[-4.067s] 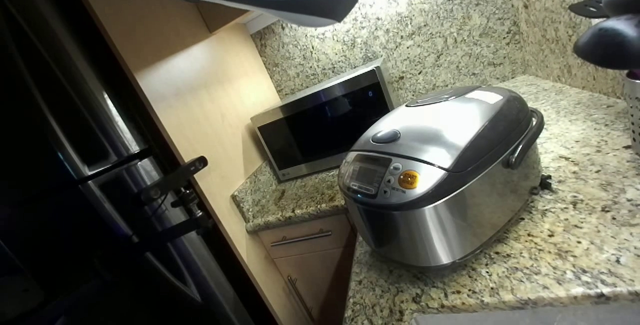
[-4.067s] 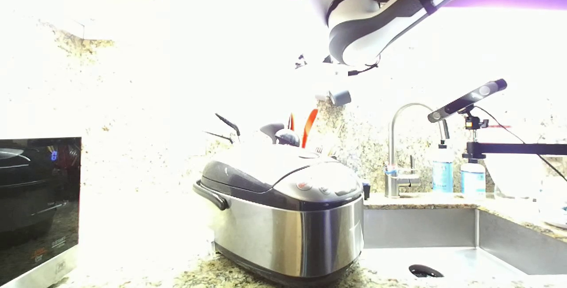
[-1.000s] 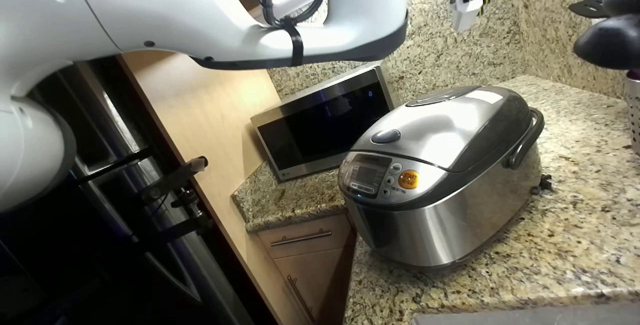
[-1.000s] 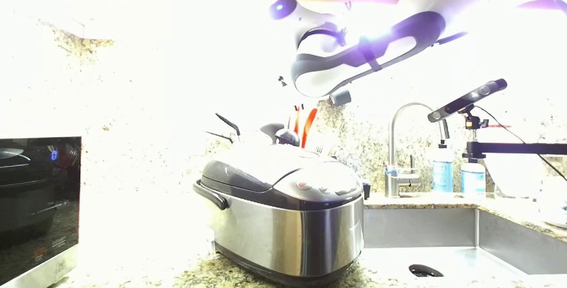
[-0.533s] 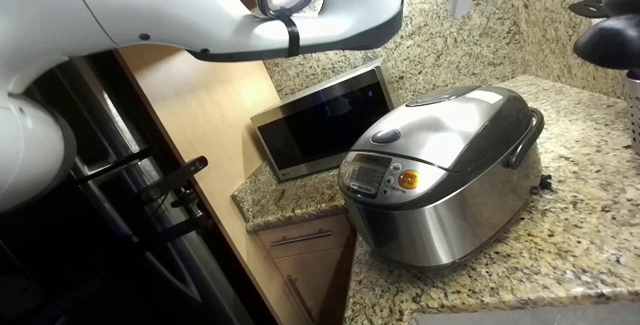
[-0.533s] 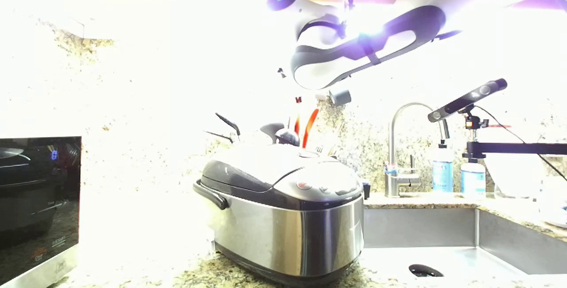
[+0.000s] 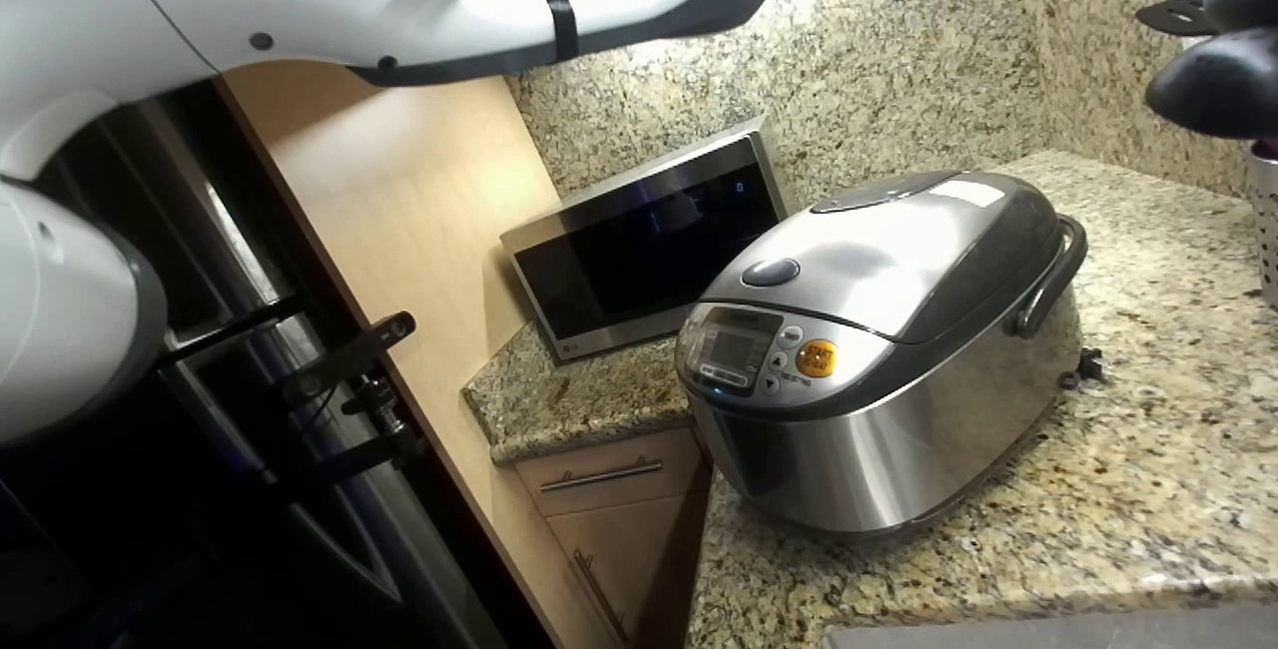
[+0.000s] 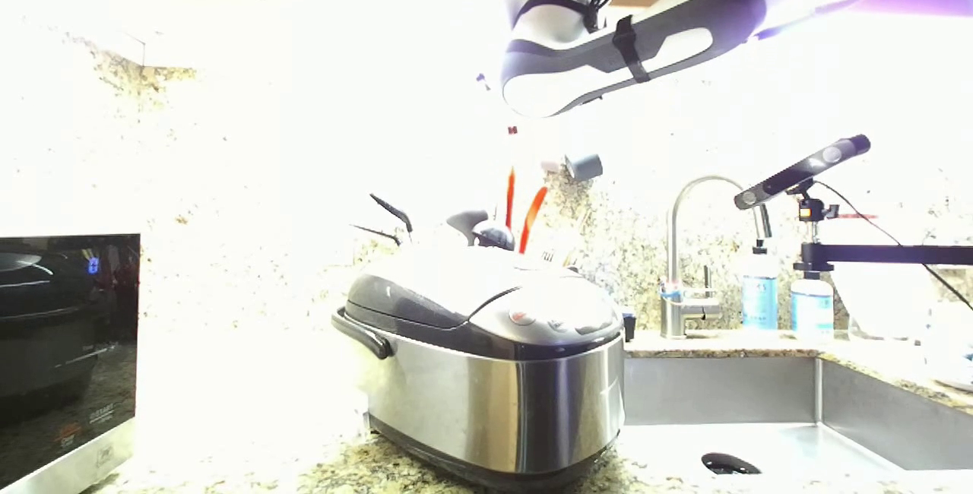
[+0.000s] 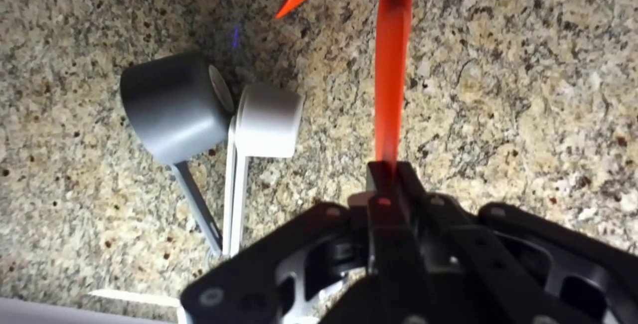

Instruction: Pick up an orange ladle and put it on the counter top

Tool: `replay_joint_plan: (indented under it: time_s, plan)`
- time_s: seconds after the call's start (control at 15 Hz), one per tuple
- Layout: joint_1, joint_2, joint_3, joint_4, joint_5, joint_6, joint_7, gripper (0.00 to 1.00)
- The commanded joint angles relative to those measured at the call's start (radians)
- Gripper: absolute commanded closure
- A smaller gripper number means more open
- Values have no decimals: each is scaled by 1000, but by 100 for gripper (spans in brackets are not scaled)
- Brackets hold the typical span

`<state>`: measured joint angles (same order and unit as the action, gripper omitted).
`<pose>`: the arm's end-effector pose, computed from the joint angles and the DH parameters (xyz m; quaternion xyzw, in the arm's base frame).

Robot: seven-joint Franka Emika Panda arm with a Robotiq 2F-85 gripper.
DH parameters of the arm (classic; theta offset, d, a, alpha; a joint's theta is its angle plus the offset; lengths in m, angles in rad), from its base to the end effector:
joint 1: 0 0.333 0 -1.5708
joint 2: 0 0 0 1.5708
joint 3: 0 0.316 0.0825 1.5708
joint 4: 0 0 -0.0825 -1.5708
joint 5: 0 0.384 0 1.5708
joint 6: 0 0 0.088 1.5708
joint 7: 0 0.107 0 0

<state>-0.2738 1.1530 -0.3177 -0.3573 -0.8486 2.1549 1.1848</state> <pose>0.7698 -0.3148 0.4909 0.6596 -0.4668 0.4551 0.3741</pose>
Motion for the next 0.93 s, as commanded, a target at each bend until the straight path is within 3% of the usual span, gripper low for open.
replay_joint_plan:
  time_s: [0.0, 0.87]
  plan:
    - [27, -15, -84, 0, 15, -3, 45, 98]
    - [132, 12, -204, -3, -62, 33, 101, 98]
